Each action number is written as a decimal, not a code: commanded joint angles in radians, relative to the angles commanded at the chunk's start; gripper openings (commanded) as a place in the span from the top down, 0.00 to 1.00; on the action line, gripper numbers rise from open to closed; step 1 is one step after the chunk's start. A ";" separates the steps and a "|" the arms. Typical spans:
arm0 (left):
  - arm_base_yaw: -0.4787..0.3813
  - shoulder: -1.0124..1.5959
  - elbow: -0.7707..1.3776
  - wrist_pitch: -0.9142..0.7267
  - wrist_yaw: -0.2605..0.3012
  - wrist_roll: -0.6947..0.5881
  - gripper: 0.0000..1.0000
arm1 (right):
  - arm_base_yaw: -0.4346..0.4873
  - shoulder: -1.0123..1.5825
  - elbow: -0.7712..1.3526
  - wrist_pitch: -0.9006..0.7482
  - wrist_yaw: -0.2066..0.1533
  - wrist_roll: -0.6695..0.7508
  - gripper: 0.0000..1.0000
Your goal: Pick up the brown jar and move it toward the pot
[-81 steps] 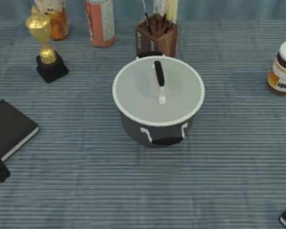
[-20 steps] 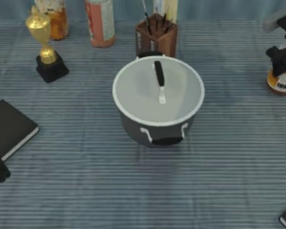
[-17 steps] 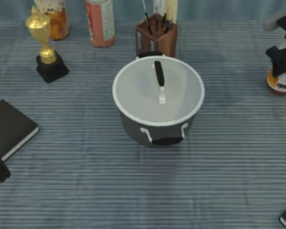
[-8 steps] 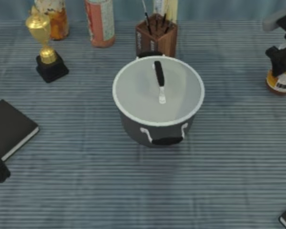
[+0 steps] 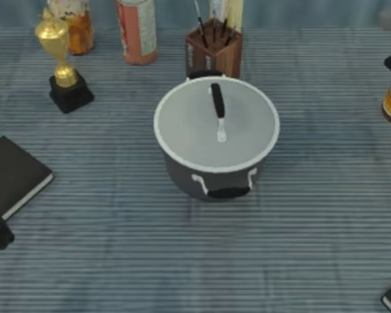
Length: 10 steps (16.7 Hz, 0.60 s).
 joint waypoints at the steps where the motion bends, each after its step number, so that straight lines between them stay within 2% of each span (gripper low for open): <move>1: 0.000 0.000 0.000 0.000 0.000 0.000 0.00 | 0.002 -0.060 -0.050 -0.005 -0.001 -0.001 1.00; 5: 0.000 0.000 0.000 0.000 0.000 0.000 0.00 | 0.007 -0.206 -0.190 -0.022 -0.003 -0.004 1.00; 10: 0.000 0.000 0.000 0.000 0.000 0.000 0.00 | 0.001 -0.215 -0.197 -0.022 -0.003 -0.002 1.00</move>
